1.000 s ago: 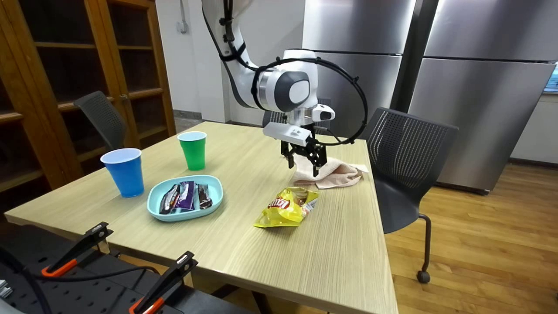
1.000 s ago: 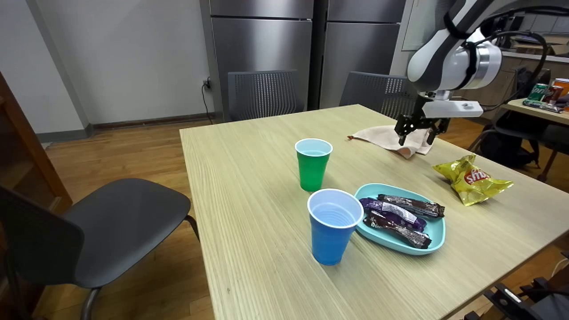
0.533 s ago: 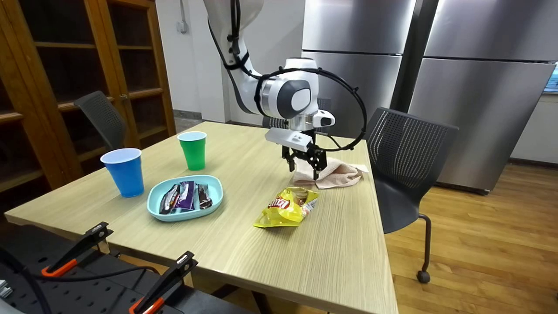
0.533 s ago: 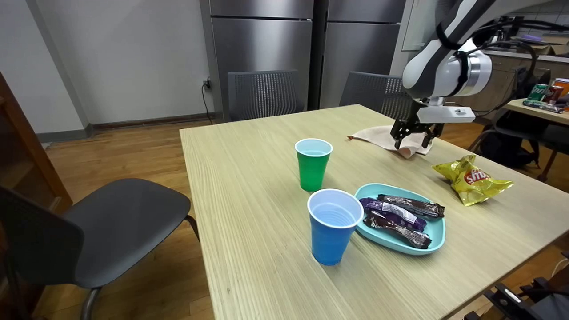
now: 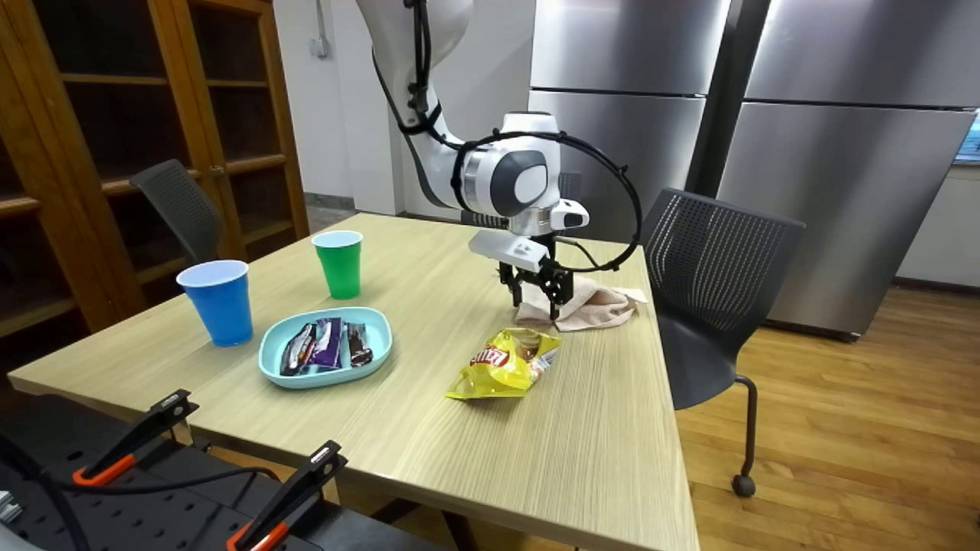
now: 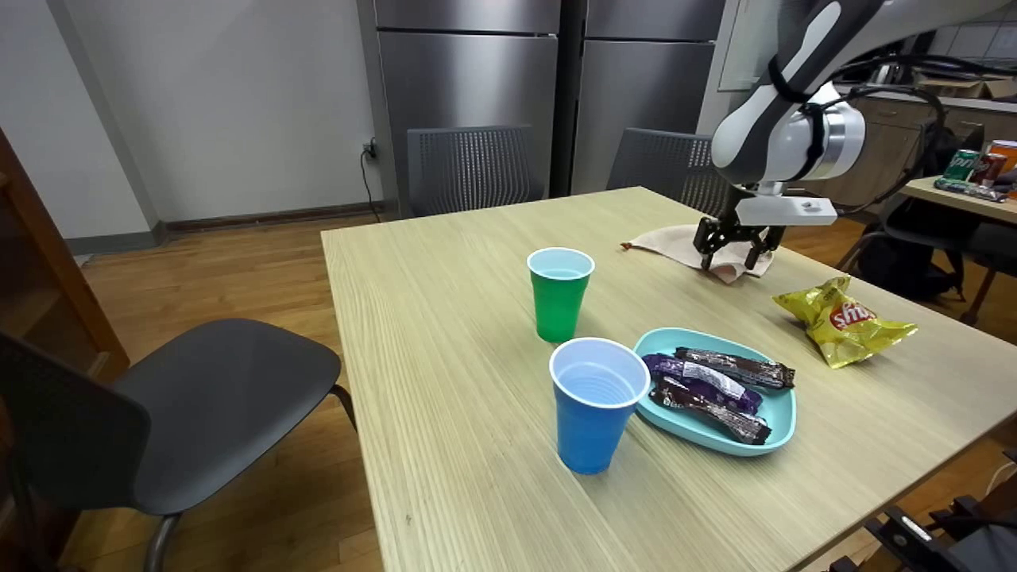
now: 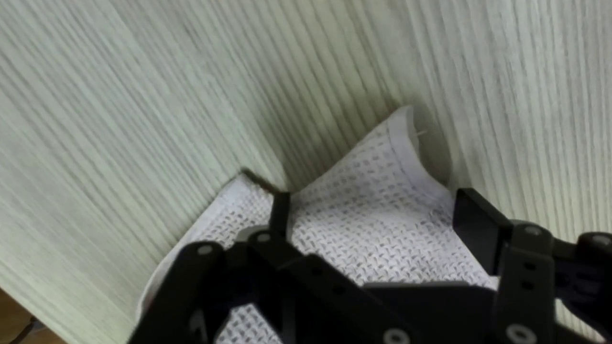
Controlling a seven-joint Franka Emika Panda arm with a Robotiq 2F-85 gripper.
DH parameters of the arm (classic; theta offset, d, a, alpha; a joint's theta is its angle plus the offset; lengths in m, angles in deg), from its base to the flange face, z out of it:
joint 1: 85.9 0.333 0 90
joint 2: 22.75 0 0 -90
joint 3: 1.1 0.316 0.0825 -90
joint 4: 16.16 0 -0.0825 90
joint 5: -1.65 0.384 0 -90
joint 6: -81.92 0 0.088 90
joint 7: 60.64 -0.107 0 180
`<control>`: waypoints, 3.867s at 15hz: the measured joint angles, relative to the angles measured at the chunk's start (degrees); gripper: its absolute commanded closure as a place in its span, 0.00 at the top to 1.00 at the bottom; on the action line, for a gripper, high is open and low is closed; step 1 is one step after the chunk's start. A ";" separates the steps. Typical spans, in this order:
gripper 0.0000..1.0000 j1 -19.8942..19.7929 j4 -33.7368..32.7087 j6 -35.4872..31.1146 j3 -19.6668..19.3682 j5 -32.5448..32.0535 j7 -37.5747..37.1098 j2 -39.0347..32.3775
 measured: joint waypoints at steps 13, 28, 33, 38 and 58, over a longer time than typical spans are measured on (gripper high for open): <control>0.01 -0.19 -1.89 0.39 -0.06 0.00 -0.48 -0.79; 0.01 0.07 5.85 7.99 0.40 -6.07 3.70 10.22; 0.01 0.39 11.56 8.02 2.07 -6.40 5.92 16.12; 0.01 0.50 16.63 8.75 3.23 -6.41 7.88 21.47; 0.01 2.99 22.67 17.46 7.98 -5.51 10.72 28.44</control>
